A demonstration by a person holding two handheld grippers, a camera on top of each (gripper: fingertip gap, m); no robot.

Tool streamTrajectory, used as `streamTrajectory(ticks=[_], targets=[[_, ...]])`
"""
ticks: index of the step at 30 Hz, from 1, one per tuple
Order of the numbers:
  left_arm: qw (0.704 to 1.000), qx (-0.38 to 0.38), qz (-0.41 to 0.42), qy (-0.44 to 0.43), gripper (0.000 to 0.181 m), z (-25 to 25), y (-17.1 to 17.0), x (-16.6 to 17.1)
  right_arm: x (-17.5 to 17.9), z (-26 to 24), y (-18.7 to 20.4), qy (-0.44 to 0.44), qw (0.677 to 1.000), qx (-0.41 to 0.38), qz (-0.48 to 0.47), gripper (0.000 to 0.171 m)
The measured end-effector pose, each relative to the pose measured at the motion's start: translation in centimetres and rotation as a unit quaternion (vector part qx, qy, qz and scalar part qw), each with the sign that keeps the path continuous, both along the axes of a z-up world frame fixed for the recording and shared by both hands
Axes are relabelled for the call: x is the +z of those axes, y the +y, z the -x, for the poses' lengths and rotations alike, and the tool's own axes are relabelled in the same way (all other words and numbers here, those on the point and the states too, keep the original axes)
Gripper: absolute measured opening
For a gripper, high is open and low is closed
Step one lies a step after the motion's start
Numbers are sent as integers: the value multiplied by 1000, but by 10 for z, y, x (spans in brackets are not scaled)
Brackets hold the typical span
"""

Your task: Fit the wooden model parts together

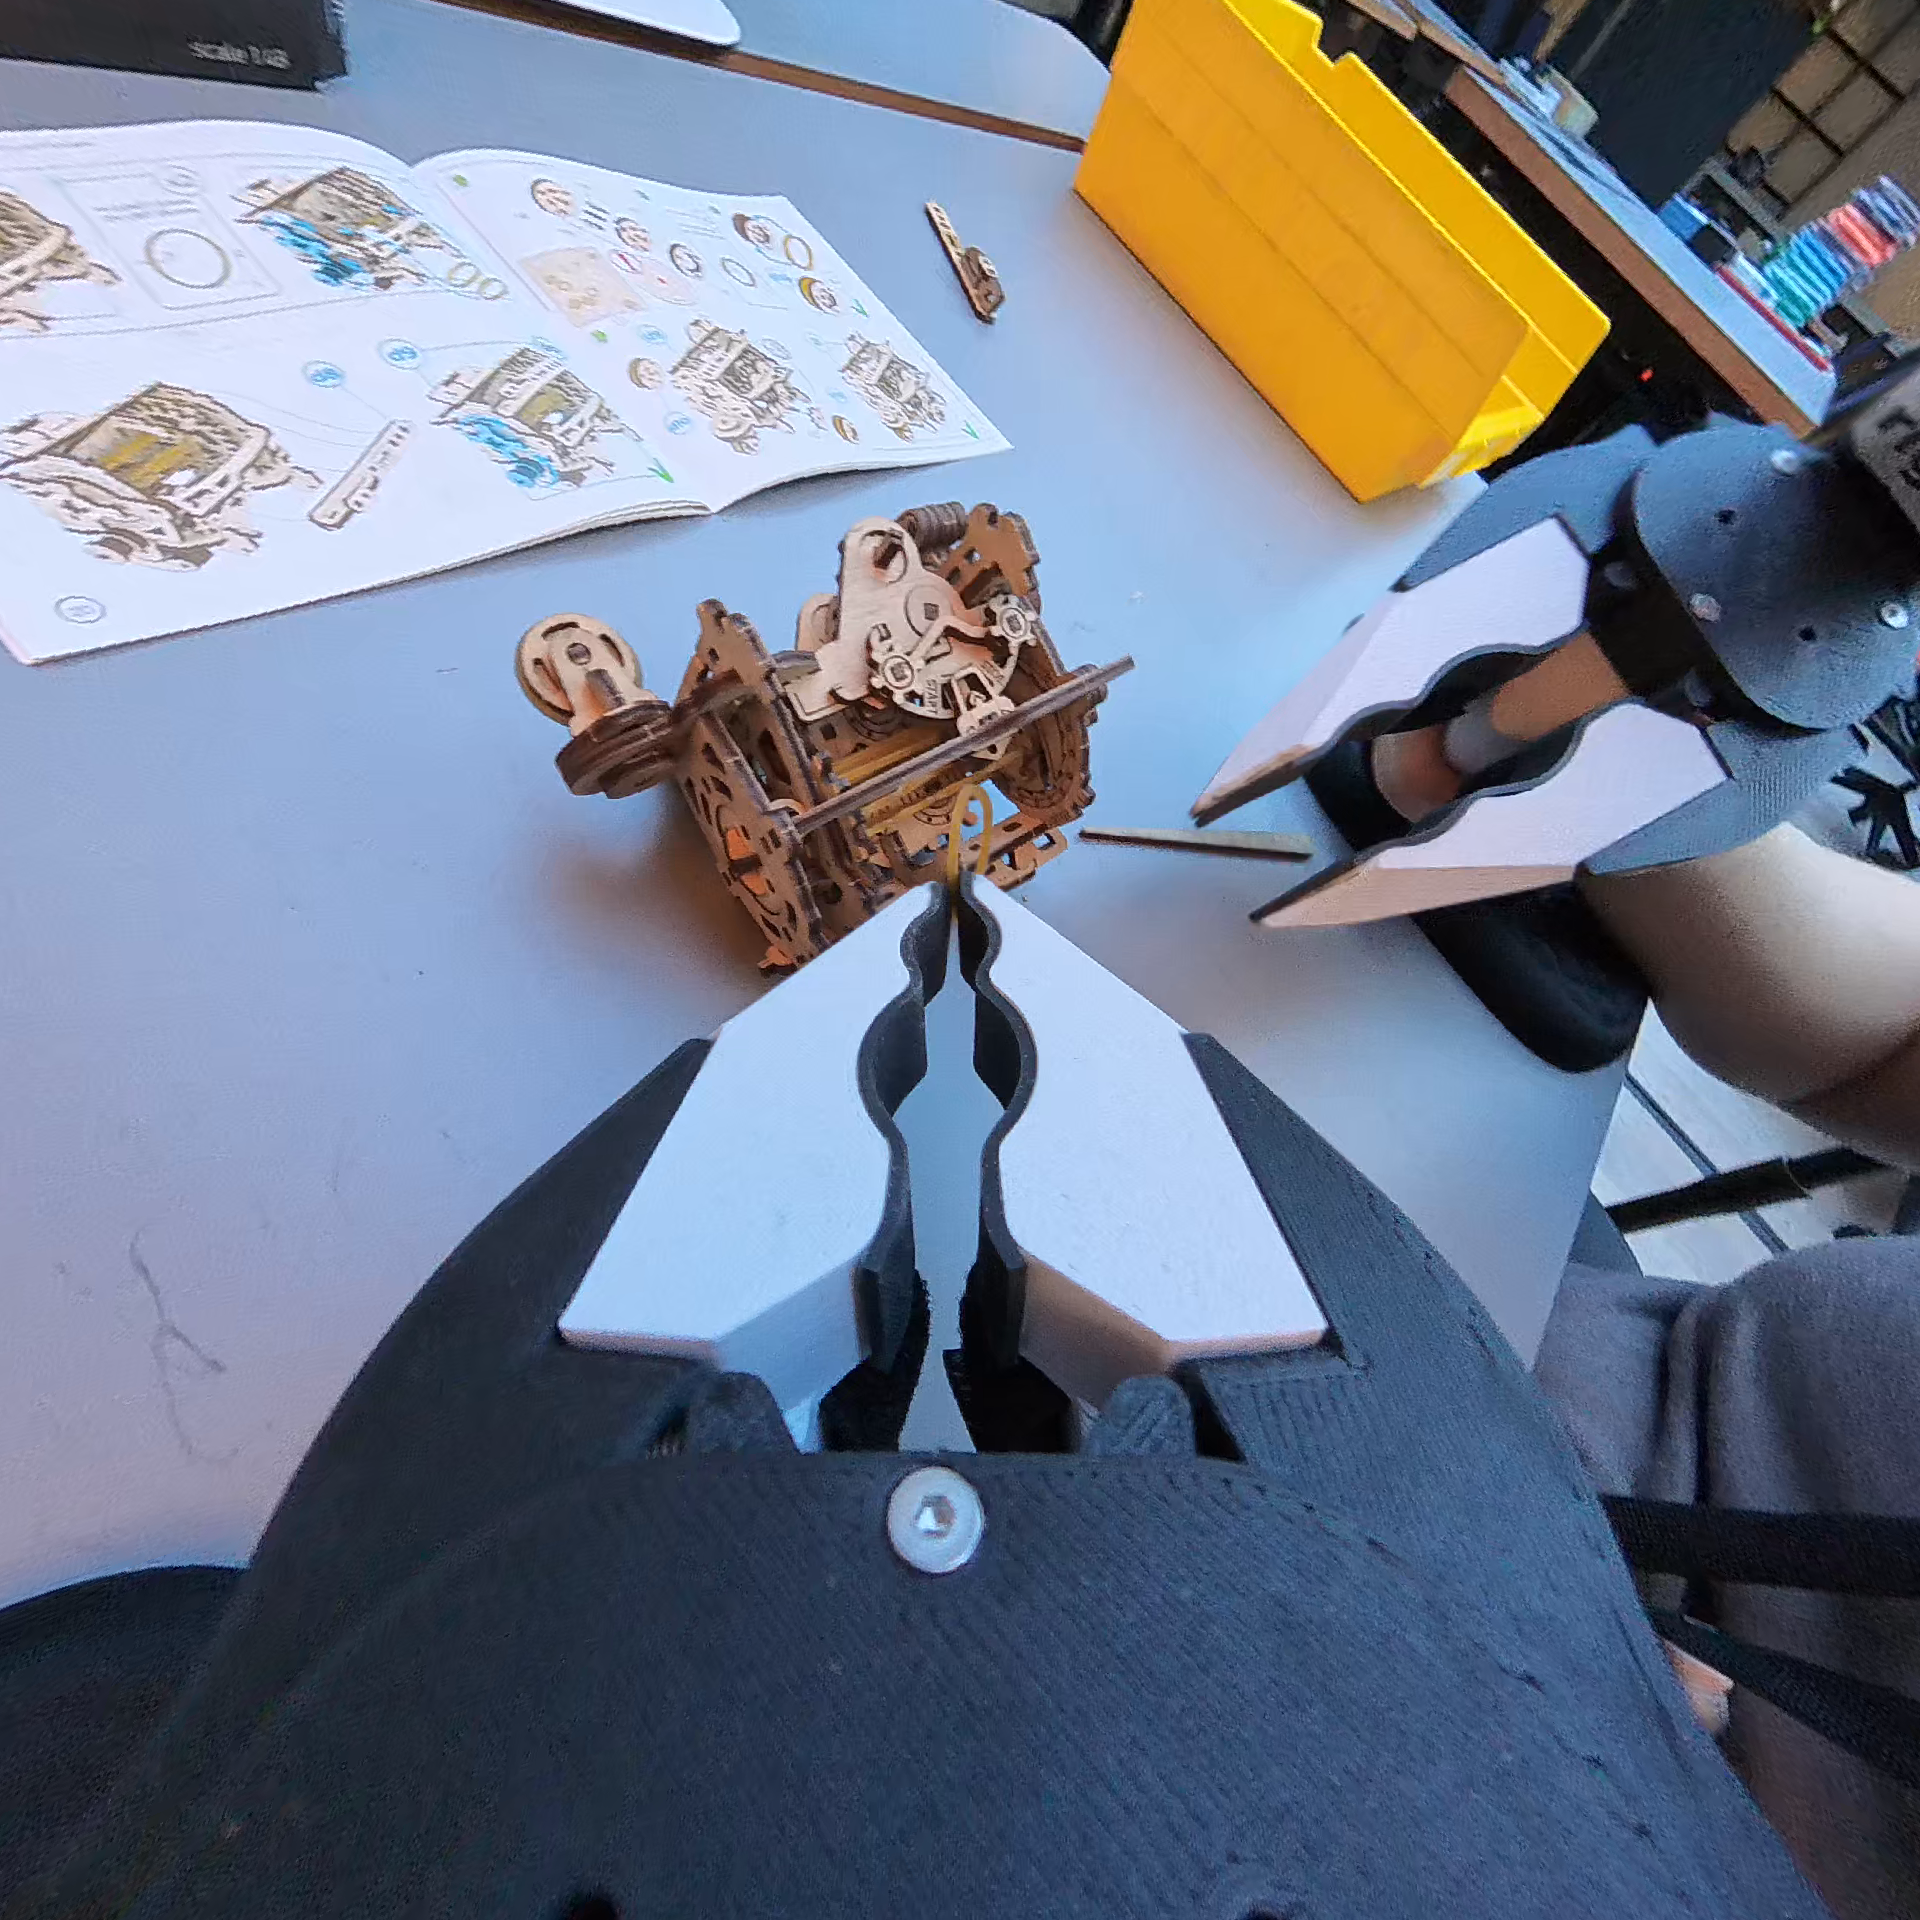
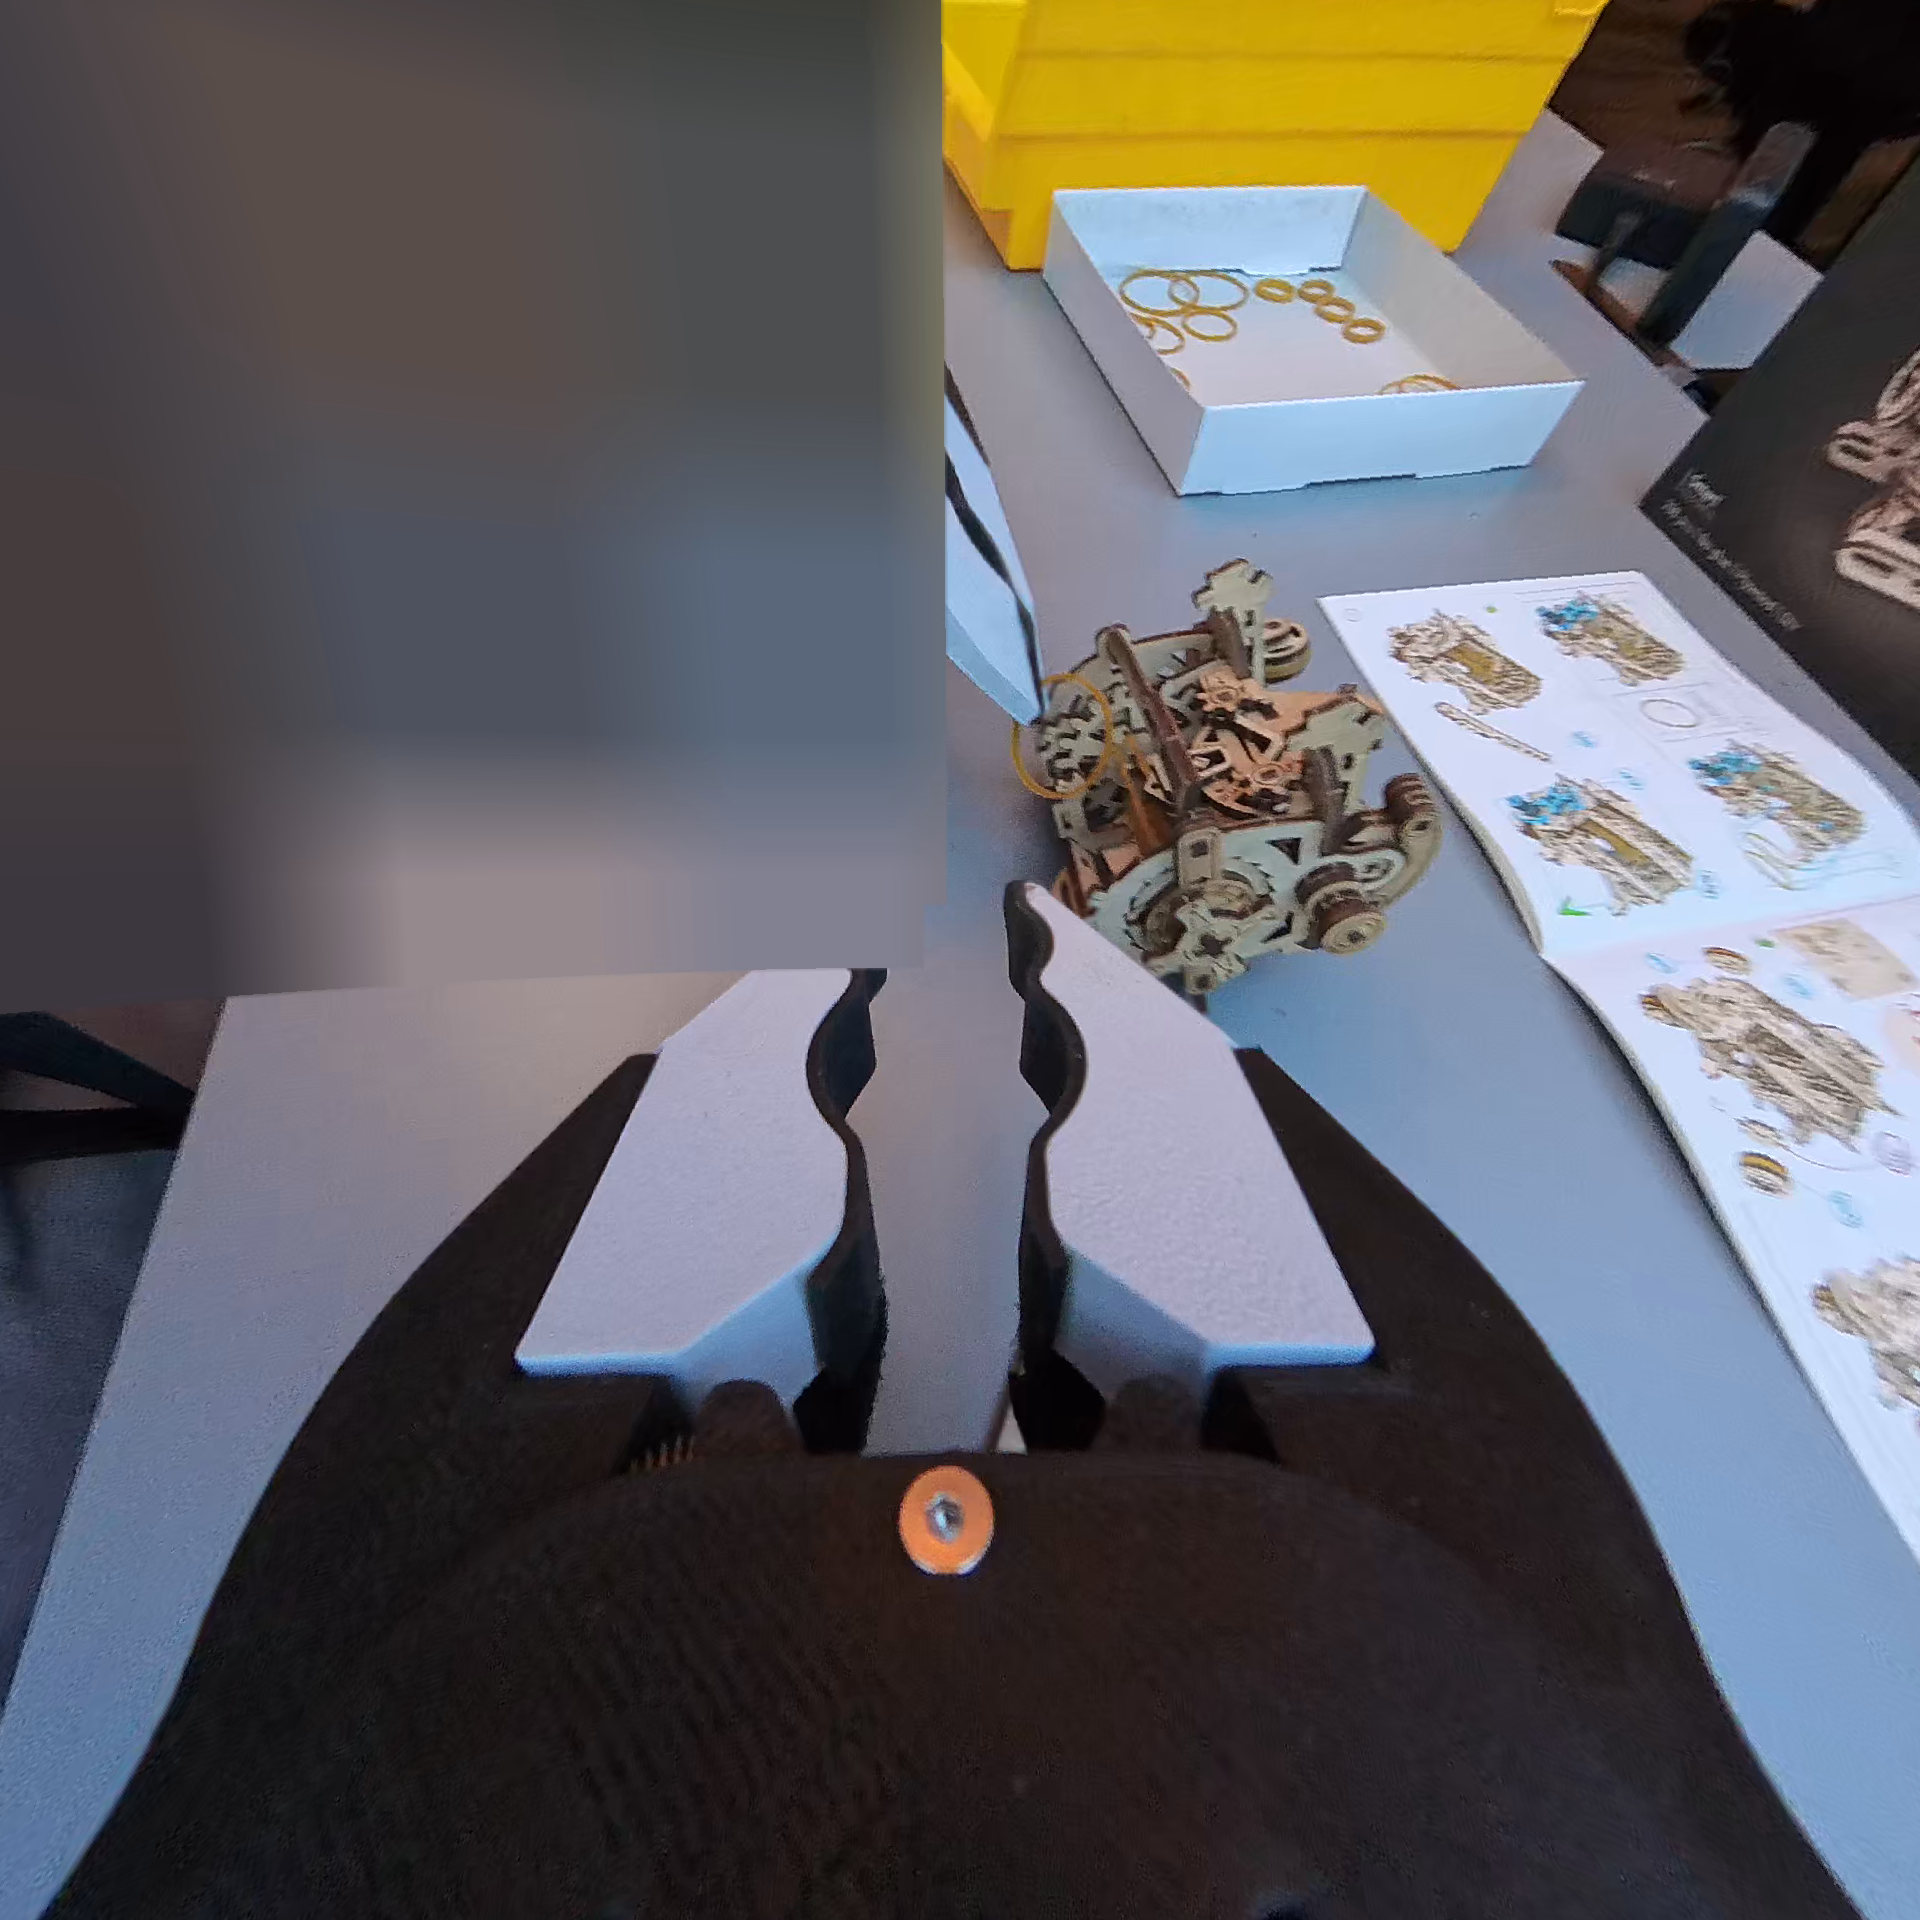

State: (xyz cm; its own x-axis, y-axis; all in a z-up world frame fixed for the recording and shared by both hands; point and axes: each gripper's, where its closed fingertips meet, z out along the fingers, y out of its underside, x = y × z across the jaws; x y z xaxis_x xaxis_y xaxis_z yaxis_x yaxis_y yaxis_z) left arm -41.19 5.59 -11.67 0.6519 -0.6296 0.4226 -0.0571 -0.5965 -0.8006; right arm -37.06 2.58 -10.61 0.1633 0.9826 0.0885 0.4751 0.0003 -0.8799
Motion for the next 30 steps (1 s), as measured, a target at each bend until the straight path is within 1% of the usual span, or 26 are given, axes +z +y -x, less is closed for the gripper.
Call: streamTrajectory(ticks=[2, 4, 7, 9, 12, 17, 18, 20, 24, 25, 30], targets=[[1000, 16, -7, -7, 0, 2, 3, 3, 4, -11, 5, -8, 999, -16, -28, 20], [999, 28, -14, -12, 0, 4, 3, 5, 3, -28, 15, -22, 998, -51, -34, 20], [998, 49, -38, 10, 0, 10, 5, 4, -21, -65, 19, -94, 991, -96, 8, 22], [997, 56, -48, 11, 0, 12, 6, 7, -35, -84, 13, -121, 985, -119, 39, 24], [997, 55, -48, 3, 0, 12, 5, 10, -47, -100, 0, -142, 979, -139, 55, 28], [997, 58, -51, 4, 0, 13, 7, 10, -46, -115, -5, -161, 971, -173, 26, 29], [997, 57, -51, 2, 0, 13, 7, 10, -47, -115, -6, -159, 972, -172, 22, 29], [997, 55, -50, 0, 0, 11, 6, 10, -50, -112, -8, -156, 974, -162, 30, 20], [997, 53, -53, 2, 0, 10, 4, 10, -57, -111, -11, -182, 971, -145, 59, 12], [997, 54, -54, 4, 0, 10, 4, 10, -58, -110, -12, -191, 970, -134, 66, 7], [997, 58, -58, 4, 0, 13, 2, 12, -58, -104, -10, -217, 963, -124, 106, 6]])
